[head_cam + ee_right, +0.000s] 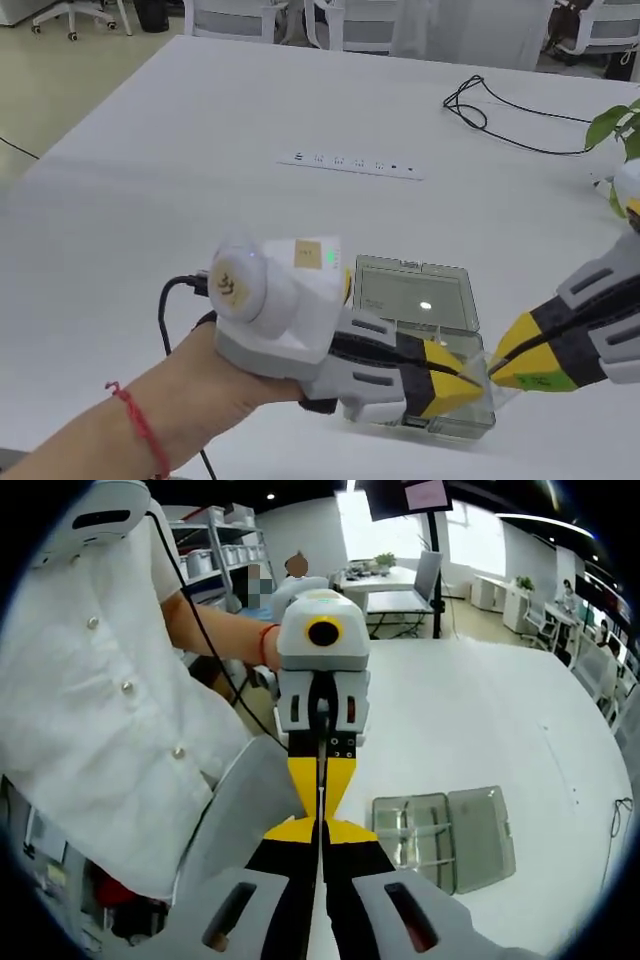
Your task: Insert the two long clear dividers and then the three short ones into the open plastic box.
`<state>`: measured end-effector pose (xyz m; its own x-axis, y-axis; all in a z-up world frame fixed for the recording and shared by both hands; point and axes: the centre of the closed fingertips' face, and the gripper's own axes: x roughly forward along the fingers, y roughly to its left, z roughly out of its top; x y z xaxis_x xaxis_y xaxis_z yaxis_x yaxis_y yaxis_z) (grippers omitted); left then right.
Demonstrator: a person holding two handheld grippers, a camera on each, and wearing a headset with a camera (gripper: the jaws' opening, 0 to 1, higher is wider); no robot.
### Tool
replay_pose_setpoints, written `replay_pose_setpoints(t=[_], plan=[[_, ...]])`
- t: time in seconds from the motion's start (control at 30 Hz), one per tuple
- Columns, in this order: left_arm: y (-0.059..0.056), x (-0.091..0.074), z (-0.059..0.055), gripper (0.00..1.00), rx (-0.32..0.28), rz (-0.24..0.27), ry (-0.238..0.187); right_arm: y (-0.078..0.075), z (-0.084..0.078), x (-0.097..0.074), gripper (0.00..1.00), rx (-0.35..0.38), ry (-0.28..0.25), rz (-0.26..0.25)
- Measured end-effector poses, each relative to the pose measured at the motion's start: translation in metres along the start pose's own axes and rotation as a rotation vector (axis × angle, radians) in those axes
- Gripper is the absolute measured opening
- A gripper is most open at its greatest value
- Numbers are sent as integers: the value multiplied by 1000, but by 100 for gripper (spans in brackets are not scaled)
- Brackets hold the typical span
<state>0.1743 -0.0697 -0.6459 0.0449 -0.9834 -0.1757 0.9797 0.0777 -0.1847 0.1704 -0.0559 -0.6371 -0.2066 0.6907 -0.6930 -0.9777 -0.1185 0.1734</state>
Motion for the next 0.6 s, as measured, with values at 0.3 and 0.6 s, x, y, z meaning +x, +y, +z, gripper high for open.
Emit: replay_pose_setpoints(t=[0.3, 0.6], plan=[[6, -5, -2, 0, -24, 26, -4, 0, -1, -6, 3, -2, 4, -22], [17, -18, -8, 9, -54, 80, 6, -13, -5, -18, 3, 17, 3, -72]])
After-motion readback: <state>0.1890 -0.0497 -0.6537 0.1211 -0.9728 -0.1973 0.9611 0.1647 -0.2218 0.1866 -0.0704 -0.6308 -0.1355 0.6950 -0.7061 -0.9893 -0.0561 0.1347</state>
